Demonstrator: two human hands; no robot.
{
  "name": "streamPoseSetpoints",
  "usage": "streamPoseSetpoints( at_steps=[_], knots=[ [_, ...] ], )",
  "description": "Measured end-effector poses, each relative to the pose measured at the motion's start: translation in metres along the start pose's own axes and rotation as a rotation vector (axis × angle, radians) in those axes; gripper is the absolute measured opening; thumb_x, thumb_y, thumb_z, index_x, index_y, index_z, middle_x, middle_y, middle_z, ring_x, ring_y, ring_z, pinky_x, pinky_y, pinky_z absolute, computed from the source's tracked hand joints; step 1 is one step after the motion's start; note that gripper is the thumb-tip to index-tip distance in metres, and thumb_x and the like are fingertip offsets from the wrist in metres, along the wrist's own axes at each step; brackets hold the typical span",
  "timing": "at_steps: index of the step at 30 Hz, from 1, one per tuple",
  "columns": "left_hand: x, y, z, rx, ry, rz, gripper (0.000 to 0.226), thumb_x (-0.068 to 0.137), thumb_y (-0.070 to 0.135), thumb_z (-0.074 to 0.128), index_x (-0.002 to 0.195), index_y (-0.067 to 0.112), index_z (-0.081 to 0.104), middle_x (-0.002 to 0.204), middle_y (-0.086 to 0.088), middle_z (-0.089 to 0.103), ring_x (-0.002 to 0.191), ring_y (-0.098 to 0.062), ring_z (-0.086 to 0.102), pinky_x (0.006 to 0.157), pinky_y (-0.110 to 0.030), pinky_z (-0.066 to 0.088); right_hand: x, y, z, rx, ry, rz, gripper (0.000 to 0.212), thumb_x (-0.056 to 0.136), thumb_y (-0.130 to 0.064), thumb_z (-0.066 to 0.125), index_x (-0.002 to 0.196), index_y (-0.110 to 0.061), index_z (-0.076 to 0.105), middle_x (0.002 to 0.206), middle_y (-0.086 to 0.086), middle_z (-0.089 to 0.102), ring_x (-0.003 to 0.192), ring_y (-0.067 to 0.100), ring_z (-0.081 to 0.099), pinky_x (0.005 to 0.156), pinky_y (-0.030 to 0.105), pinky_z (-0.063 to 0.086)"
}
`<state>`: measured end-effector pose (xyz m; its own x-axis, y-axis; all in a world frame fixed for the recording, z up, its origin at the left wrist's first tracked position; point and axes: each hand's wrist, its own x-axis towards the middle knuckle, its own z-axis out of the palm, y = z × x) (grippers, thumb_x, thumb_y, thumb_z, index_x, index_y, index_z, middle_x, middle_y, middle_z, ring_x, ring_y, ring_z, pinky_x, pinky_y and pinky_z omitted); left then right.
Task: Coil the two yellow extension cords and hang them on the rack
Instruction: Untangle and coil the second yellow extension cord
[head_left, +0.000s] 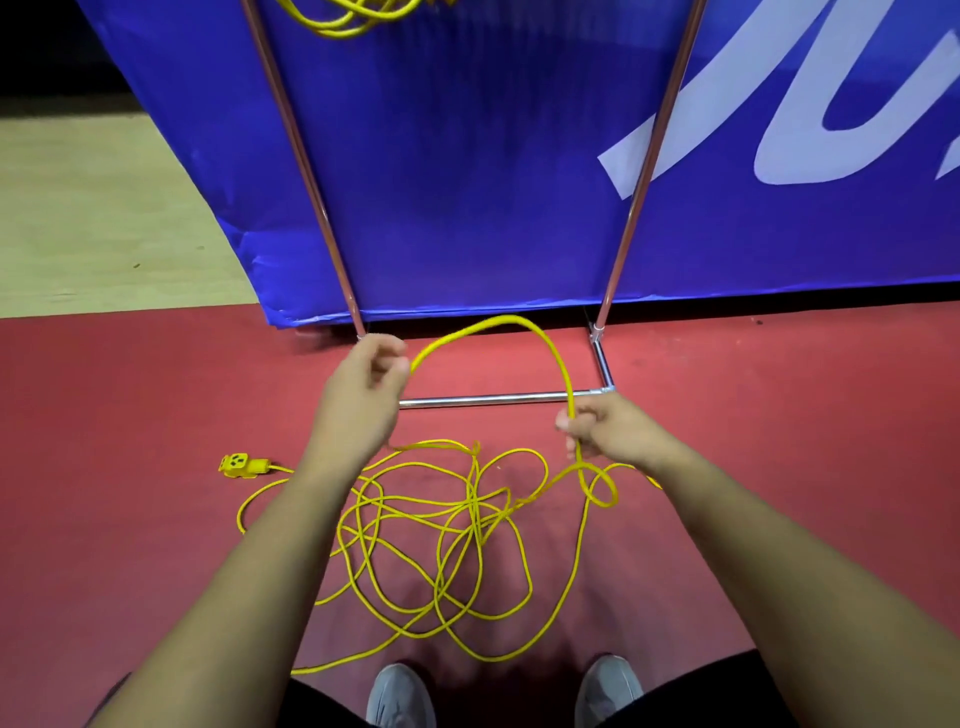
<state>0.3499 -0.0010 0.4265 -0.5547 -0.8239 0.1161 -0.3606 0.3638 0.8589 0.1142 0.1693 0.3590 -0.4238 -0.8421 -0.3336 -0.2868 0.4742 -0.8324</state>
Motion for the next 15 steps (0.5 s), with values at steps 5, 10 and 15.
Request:
streamPoseSetpoints(
  at_steps=[5,10,15],
  knots=[
    [-0.014,0.020,0.019,0.065,-0.217,0.249,0.052,0.096,0.036,0.053,0.144,0.025,0.038,0.149,0.012,0.036,0.138,0.003,0.027,0.109,-0.011,0.019,-0.022,-0.090,0.000,-0.087,0.013,-0.311,0.014,0.090,-0.021,0.067,0.081,-0.011,0.071,0.050,-0.005,0.046,0.049,0.011,0.042,0.047,0.023,0.033],
    [-0.023,0.041,0.028,-0.023,-0.339,0.245,0.025,0.092,0.042,0.048,0.080,0.022,0.056,0.073,0.004,0.064,0.067,-0.006,0.058,0.065,-0.024,0.044,-0.040,-0.130,-0.006,-0.115,-0.081,-0.387,0.007,0.087,-0.015,0.068,0.083,-0.012,0.072,0.049,-0.003,0.050,0.049,0.014,0.046,0.048,0.027,0.036],
    [-0.022,0.075,0.002,-0.374,-0.206,0.247,0.028,0.092,0.025,0.048,0.069,0.010,0.052,0.058,0.007,0.050,0.058,-0.009,0.046,0.058,-0.021,0.036,-0.044,-0.053,-0.001,-0.130,-0.024,-0.265,0.012,0.089,-0.017,0.066,0.077,-0.014,0.067,0.072,0.008,0.068,0.069,0.010,0.058,0.072,0.034,0.047]
  ],
)
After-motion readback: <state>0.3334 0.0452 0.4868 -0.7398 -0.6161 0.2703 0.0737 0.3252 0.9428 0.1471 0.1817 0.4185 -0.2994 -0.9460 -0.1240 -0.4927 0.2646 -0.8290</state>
